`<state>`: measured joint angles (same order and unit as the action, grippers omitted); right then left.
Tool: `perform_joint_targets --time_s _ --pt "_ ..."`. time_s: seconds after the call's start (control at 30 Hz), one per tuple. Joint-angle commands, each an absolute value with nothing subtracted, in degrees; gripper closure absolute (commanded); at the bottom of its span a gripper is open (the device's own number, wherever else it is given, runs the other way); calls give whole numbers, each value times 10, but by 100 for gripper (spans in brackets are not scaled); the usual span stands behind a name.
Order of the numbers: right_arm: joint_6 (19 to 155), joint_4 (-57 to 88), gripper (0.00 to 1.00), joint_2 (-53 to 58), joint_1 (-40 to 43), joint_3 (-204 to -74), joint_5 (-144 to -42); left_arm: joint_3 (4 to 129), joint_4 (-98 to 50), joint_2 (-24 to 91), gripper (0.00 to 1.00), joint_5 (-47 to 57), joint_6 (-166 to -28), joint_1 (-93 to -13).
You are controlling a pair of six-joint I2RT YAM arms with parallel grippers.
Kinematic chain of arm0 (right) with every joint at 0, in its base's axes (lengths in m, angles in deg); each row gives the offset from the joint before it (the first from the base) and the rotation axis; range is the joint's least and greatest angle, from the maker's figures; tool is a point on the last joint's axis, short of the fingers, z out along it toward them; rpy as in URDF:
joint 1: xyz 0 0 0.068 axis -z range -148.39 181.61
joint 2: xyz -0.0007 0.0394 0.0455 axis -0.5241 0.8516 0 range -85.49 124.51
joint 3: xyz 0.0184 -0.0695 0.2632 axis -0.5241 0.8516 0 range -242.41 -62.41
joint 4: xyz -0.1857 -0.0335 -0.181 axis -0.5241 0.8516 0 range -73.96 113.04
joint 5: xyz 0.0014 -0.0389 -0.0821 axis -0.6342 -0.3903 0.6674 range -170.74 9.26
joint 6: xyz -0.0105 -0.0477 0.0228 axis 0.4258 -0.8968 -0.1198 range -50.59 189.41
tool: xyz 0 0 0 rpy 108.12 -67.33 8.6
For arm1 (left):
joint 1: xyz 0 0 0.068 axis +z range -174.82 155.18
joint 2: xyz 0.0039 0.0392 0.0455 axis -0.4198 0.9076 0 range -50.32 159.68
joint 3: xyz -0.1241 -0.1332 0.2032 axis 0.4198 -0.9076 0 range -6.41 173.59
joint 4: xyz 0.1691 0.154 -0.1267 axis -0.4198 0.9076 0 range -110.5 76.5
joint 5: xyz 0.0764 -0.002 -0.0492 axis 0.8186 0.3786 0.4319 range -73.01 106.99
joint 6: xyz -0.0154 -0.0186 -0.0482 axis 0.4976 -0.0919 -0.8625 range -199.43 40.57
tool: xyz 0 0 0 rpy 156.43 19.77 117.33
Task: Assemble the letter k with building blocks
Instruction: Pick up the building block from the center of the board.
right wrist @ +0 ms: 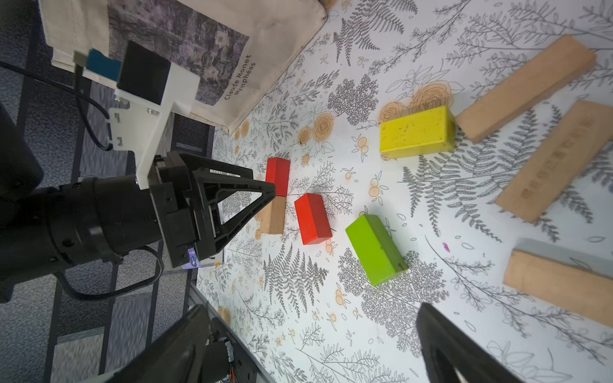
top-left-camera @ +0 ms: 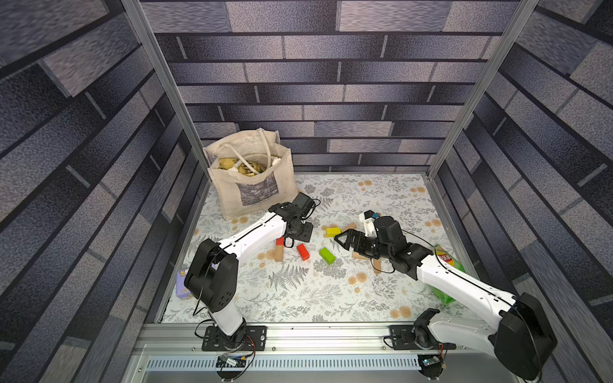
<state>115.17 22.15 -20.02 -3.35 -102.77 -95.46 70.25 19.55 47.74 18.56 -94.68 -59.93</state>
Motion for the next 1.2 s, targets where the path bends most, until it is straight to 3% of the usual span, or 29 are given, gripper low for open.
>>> perform_joint_targets --time_s 0.0,0.73,0.87,1.17 --pt "1138 276 0 -213 -10 -1007 -964 751 194 515 36 165 -897 -620" --pt "1120 326 0 -264 127 -945 -1056 986 242 723 34 165 -789 -661" --pt "1115 331 0 -268 131 -946 -1062 1008 272 735 34 219 -860 -660" --pt "1125 310 0 -255 131 -946 -1092 910 309 661 32 319 -1140 -675"
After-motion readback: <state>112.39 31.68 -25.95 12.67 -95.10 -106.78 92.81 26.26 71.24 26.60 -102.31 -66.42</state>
